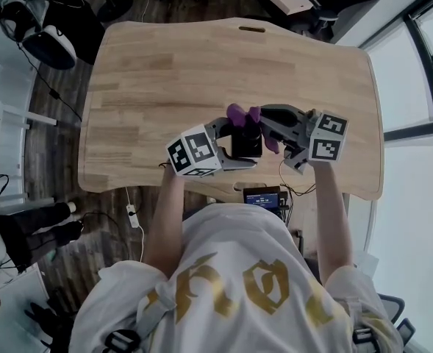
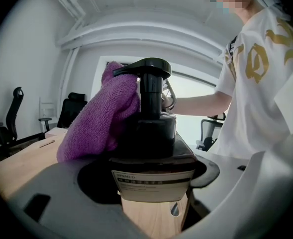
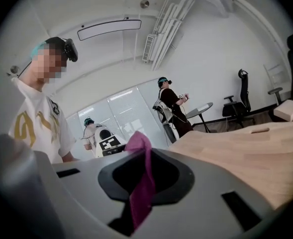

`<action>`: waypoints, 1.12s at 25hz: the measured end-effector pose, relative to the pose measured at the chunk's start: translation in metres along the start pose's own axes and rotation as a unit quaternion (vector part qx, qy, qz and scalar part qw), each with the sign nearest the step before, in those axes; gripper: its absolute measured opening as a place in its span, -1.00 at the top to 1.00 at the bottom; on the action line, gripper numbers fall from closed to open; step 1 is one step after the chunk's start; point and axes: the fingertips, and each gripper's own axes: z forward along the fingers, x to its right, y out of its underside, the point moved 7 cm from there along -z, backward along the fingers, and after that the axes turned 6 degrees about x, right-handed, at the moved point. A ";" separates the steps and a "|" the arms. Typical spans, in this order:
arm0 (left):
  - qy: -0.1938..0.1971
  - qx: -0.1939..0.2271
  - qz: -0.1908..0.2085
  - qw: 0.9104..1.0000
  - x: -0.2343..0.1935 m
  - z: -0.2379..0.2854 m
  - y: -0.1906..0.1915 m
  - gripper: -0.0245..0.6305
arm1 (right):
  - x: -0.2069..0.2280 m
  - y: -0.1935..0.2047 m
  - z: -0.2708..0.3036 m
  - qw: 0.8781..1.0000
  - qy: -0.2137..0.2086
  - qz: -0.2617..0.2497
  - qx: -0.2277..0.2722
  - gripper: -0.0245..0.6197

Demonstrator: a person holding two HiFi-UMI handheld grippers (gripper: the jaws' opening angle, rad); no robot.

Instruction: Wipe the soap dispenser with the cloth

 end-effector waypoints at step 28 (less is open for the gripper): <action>-0.019 -0.016 -0.001 1.000 -0.010 -0.010 0.012 -0.16 | -0.002 0.017 0.010 1.000 -0.003 -0.011 0.009 0.81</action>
